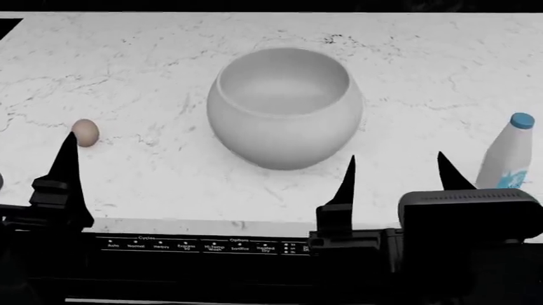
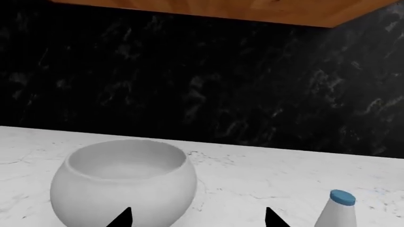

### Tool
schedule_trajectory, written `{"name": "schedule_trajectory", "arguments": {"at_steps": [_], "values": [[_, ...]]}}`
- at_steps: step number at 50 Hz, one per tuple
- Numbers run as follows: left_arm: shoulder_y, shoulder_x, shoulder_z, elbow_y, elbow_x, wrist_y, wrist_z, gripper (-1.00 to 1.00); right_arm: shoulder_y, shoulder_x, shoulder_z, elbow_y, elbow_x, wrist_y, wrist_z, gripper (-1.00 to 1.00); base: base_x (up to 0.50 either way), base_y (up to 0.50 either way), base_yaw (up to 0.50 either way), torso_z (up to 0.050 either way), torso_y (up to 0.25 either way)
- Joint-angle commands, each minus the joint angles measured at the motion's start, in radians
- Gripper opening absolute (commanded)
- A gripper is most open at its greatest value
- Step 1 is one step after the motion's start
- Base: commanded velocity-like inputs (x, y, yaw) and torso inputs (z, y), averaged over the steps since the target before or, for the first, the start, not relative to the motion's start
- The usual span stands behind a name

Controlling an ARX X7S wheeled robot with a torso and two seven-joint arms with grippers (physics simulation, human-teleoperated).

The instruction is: Place the eggs and milk next to the bowl.

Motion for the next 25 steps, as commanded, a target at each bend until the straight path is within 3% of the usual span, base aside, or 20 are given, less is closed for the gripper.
{"name": "schedule_trajectory", "arguments": {"at_steps": [1,25], "values": [[0.006,-0.008,-0.007,0.006,-0.009,0.001,-0.003,1.00,0.006,0.001,-0.015,0.006,0.004,0.003,0.001,1.00,0.23,0.00,0.00,0.000,0.000],[0.019,-0.019,0.003,0.004,-0.014,0.023,-0.004,1.00,0.006,0.010,-0.020,-0.003,0.017,0.007,0.010,1.00,0.26,0.00,0.00,0.000,0.000]]}}
